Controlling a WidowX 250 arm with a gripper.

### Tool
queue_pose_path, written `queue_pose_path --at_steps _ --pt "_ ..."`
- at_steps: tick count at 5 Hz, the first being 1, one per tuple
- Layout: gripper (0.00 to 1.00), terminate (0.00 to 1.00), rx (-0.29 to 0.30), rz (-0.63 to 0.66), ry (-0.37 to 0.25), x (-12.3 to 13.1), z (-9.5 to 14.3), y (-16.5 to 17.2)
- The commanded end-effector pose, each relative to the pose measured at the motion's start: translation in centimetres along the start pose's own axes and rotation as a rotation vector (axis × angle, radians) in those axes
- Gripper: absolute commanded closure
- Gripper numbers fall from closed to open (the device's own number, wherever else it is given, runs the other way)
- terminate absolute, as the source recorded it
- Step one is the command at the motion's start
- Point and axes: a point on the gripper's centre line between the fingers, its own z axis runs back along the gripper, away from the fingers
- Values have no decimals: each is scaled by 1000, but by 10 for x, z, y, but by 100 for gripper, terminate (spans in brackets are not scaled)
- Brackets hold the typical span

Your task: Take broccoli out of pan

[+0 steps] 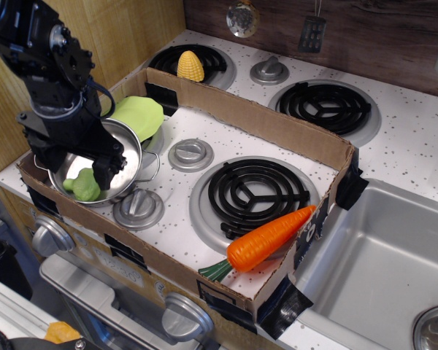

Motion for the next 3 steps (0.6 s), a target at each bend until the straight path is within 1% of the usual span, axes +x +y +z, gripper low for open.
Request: queue_pose_path --at_steps 1,2,3 --pt "0 0 -30 -1 -10 5 -8 0" --pt "0 0 -41 3 -10 3 -14 -1" --pt "0 0 -40 4 -10 2 -18 -1"
